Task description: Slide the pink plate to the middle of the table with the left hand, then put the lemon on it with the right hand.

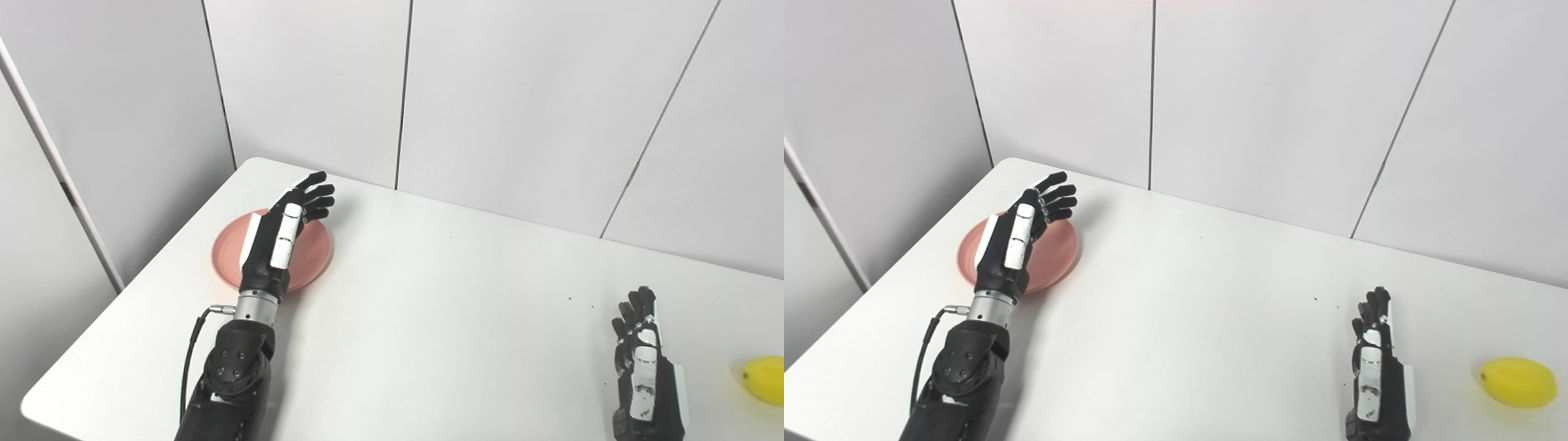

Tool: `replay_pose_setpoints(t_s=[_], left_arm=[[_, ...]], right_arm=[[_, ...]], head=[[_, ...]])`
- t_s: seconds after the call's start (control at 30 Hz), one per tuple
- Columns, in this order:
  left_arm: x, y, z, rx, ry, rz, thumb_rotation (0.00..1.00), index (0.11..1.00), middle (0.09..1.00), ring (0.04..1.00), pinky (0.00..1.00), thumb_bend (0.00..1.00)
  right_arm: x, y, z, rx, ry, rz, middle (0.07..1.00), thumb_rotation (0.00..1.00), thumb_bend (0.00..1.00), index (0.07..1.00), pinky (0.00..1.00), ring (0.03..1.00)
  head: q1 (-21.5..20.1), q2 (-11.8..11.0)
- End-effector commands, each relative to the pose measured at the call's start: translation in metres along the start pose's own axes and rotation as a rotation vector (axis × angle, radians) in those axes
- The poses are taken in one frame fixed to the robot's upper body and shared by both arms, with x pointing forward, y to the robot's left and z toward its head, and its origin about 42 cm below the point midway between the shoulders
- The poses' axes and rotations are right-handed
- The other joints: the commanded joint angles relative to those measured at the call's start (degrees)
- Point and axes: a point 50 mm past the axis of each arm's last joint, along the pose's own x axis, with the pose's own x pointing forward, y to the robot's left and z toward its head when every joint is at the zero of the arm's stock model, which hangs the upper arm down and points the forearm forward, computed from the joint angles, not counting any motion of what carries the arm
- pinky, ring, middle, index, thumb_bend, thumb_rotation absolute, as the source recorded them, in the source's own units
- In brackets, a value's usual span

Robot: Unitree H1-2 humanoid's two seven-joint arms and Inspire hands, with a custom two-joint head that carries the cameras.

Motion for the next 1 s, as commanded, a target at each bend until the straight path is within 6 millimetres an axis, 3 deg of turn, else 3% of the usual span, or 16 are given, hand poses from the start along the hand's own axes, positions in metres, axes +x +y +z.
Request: replay_pose_setpoints(t_s=[0.0,0.27,0.47,0.97], left_arm=[[0.025,0.008,0.02,0.003,-0.109,-0.001,1.0,0.744,0.752,0.741,0.71,0.71],[0.049,0.045,0.024,0.099,-0.096,0.055,1.0,0.735,0.752,0.76,0.77,0.77],[0.059,0.066,0.028,0.12,-0.1,0.111,1.0,0.738,0.746,0.737,0.71,0.73],[0.068,0.116,0.029,0.192,-0.04,0.18,1.0,0.758,0.77,0.758,0.73,0.74]], right_arm=[[-0.01,-0.003,-0.011,0.002,0.036,-0.012,1.0,1.0,0.74,1.0,1.0,1.0],[-0.009,-0.003,-0.012,0.0,0.041,-0.012,1.0,1.0,0.74,1.0,1.0,1.0],[-0.009,-0.004,-0.012,0.002,0.049,-0.005,1.0,1.0,0.75,1.0,1.0,1.0],[-0.009,-0.007,-0.011,-0.002,0.046,-0.014,1.0,1.0,0.73,1.0,1.0,1.0]], head=[[0.1,0.0],[1.0,-0.5],[1.3,-0.8],[2.9,-1.3]])
